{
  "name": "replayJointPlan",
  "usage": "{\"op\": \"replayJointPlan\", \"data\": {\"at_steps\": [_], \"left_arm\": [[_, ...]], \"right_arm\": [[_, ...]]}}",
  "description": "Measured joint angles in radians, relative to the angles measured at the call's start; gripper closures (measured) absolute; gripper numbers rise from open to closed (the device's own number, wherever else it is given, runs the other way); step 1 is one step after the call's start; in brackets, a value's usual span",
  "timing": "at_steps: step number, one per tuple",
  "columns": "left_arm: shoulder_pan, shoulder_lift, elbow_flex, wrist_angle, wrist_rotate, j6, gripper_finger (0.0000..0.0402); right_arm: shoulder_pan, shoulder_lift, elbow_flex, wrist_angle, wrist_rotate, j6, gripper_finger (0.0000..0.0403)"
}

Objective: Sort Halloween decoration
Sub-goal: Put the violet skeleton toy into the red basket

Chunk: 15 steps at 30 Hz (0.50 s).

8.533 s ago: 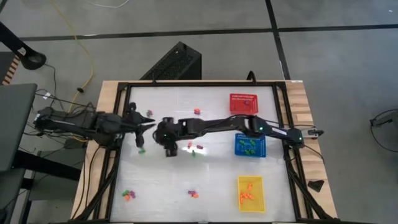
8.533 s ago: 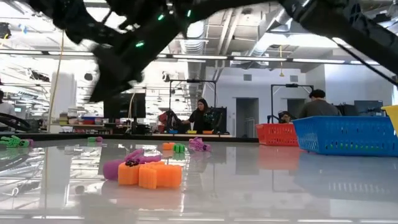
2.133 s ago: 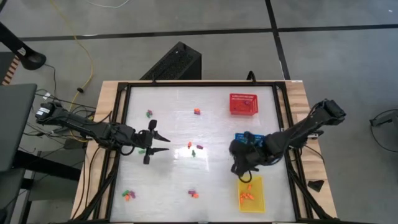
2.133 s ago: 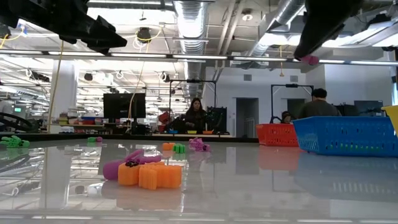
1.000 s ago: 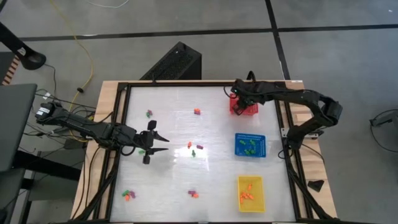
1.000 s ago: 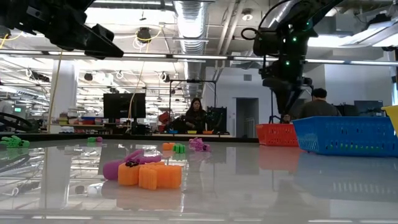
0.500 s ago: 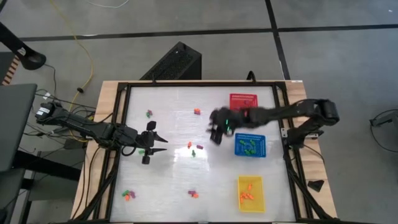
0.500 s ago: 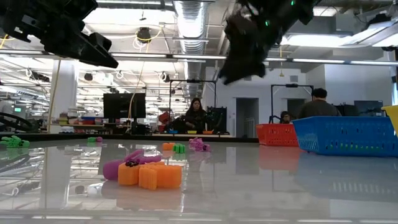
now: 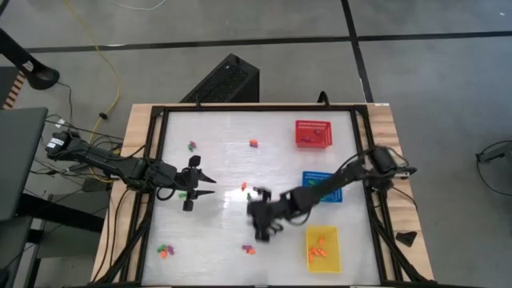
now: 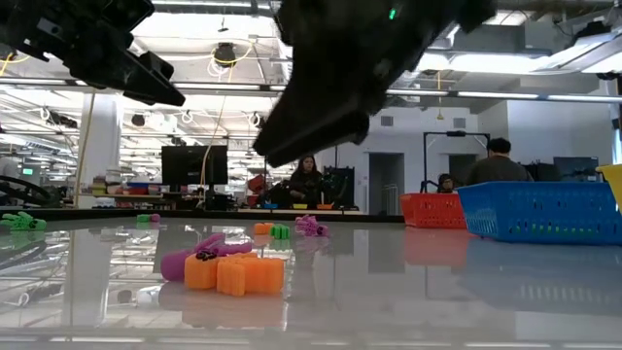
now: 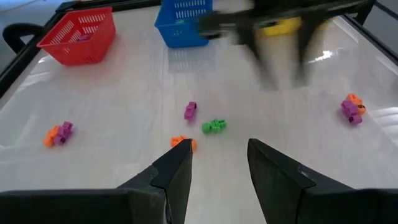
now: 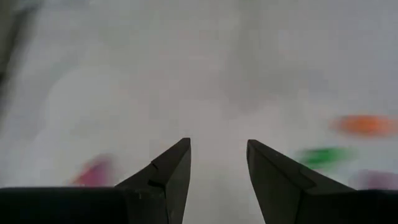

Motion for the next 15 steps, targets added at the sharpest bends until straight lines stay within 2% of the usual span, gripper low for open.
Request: {"op": "replayJointPlan", "data": {"at_steps": [2, 5, 11, 15], "left_arm": [[0.0, 0.0, 0.0, -0.001, 0.0, 0.001, 0.0255], [0.0, 0.0, 0.0, -0.001, 0.0, 0.002, 0.0255], [0.0, 0.0, 0.0, 0.003, 0.0, -0.016, 0.0255], [0.0, 0.0, 0.0, 0.004, 0.0, -0.024, 0.0255]], "right_arm": [[0.04, 0.029, 0.068, -0.068, -0.066, -0.034, 0.0216], [0.087, 0.061, 0.129, -0.087, -0.077, -0.073, 0.0216], [0.106, 0.11, 0.154, -0.082, -0.053, -0.084, 0.0217], [0.099, 0.133, 0.154, -0.071, 0.003, -0.081, 0.0217]]}}
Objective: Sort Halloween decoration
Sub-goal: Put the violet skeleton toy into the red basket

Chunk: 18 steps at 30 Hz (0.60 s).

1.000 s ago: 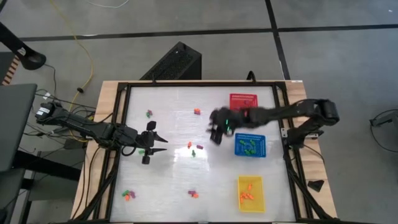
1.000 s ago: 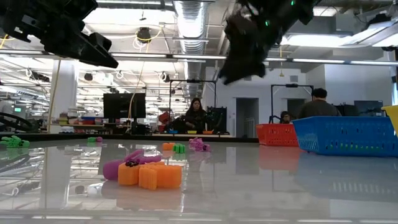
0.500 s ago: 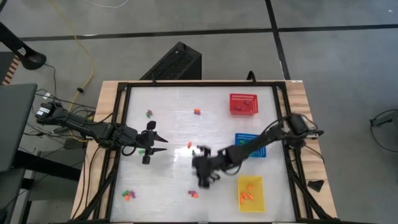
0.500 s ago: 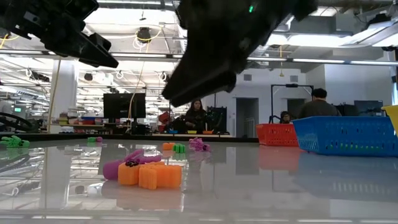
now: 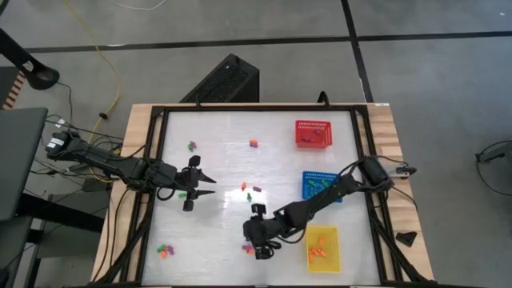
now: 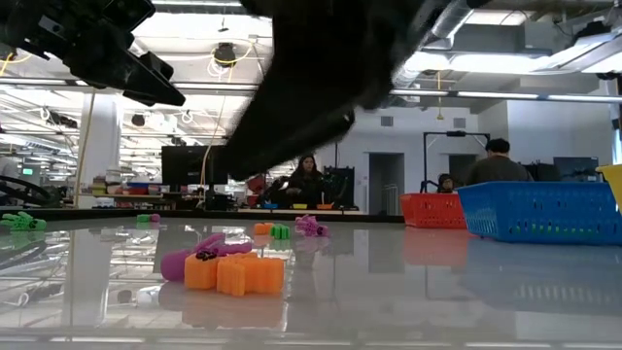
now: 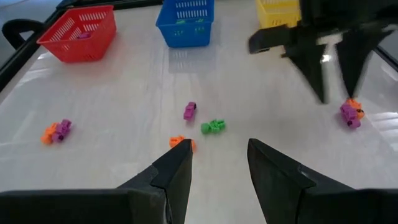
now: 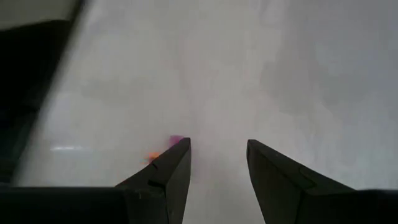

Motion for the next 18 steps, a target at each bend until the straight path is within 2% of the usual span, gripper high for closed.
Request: {"op": "replayJointPlan", "data": {"at_steps": [3, 9, 12, 18], "left_arm": [[0.0, 0.0, 0.0, 0.0, 0.0, -0.003, 0.0255], [0.0, 0.0, 0.0, 0.0, 0.0, -0.003, 0.0255], [0.0, 0.0, 0.0, -0.004, 0.0, -0.002, 0.0255], [0.0, 0.0, 0.0, -0.006, 0.0, 0.004, 0.0255]], "right_arm": [[-0.011, 0.007, 0.0, 0.012, 0.039, -0.006, 0.0217], [-0.074, -0.028, -0.002, -0.17, 0.285, 0.017, 0.0217], [-0.133, -0.043, 0.001, -0.235, 0.286, 0.044, 0.0217], [-0.252, -0.041, -0.001, -0.299, 0.198, 0.022, 0.0216]]}}
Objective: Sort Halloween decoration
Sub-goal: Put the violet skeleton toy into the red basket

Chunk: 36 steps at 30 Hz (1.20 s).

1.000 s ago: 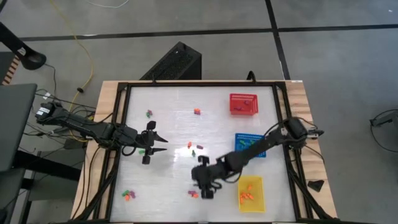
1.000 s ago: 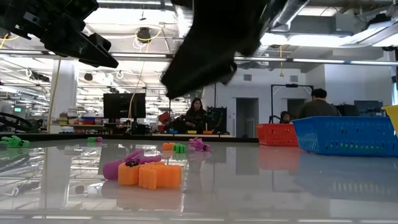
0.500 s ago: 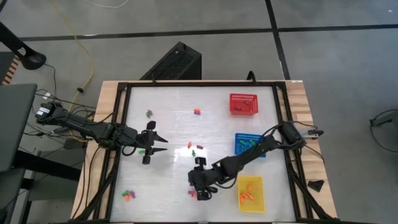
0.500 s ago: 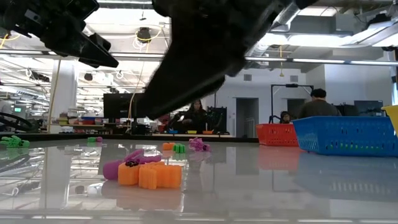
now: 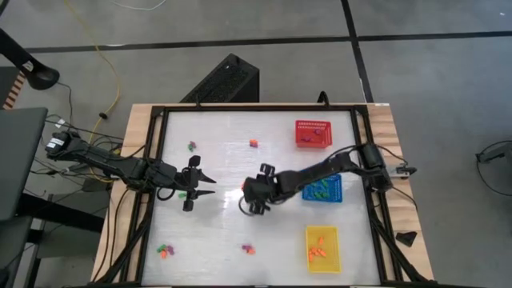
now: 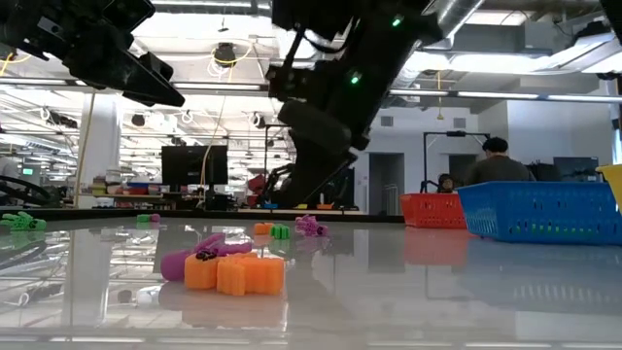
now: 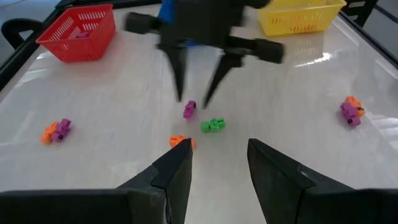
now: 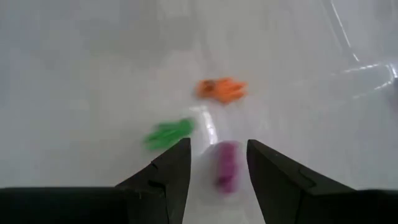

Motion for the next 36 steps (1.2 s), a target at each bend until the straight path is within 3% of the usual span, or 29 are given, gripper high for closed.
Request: {"op": "replayJointPlan", "data": {"at_steps": [5, 10, 21, 24, 28, 30, 36], "left_arm": [[0.0, 0.0, 0.0, -0.001, 0.0, 0.0, 0.0255], [0.0, 0.0, 0.0, -0.007, 0.0, 0.0, 0.0255], [0.0, -0.003, 0.003, -0.025, -0.004, 0.007, 0.0255], [-0.003, -0.038, 0.056, -0.187, -0.103, -0.031, 0.0255], [-0.023, -0.117, 0.138, -0.416, -0.208, -0.181, 0.0255], [-0.04, -0.155, 0.137, -0.422, -0.232, -0.209, 0.0255], [-0.074, -0.197, 0.107, -0.395, -0.283, -0.202, 0.0255]], "right_arm": [[-0.047, 0.0, 0.0, -0.01, -0.02, -0.03, 0.0214], [-0.06, 0.0, 0.0, -0.022, -0.117, -0.03, 0.0214], [-0.066, 0.082, 0.004, 0.001, -0.126, -0.04, 0.0217], [-0.058, 0.091, 0.005, -0.014, -0.114, -0.064, 0.0246], [-0.048, 0.077, 0.004, -0.026, -0.109, -0.072, 0.0326], [-0.044, 0.062, 0.0, -0.035, -0.114, -0.084, 0.0361], [-0.016, -0.005, 0.029, -0.059, -0.123, -0.086, 0.0371]]}}
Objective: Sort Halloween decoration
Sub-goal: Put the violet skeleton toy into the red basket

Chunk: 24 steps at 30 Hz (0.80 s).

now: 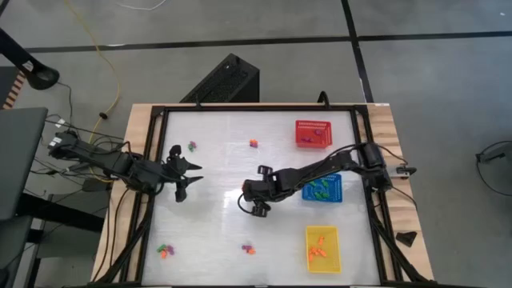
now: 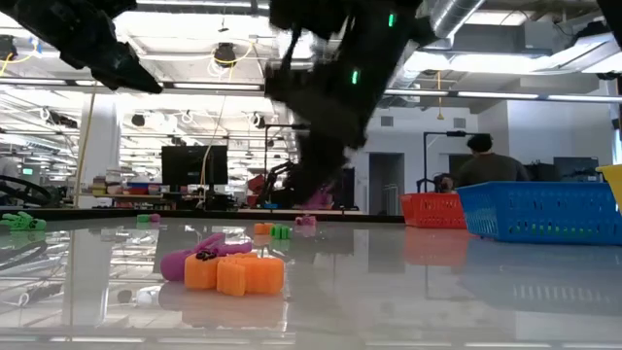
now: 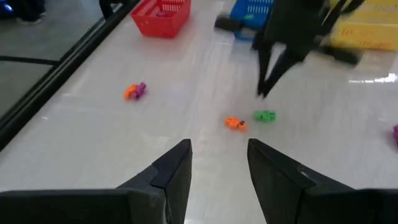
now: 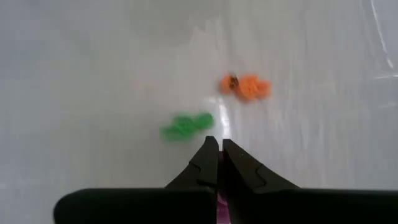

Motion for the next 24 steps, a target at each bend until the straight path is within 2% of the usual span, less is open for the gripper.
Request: {"op": "replayJointPlan", "data": {"at_steps": [7, 11, 14, 17, 24], "left_arm": [[-0.002, 0.013, -0.026, 0.051, 0.006, 0.03, 0.0255], [-0.002, 0.015, -0.026, 0.059, 0.01, 0.03, 0.0255], [-0.002, 0.015, -0.026, 0.061, 0.011, 0.03, 0.0255], [-0.002, 0.015, -0.026, 0.063, 0.011, 0.029, 0.0255], [-0.002, 0.015, -0.026, 0.094, 0.032, 0.036, 0.0255]], "right_arm": [[0.041, -0.12, 0.024, -0.287, 0.045, 0.049, 0.0371], [0.043, -0.201, 0.019, -0.443, 0.17, 0.12, 0.0371], [0.014, -0.271, -0.021, -0.468, 0.296, 0.11, 0.037], [-0.071, -0.353, -0.085, -0.465, 0.37, 0.089, 0.0369], [-0.374, -0.476, -0.288, -0.371, 0.351, 0.071, 0.0367]]}}
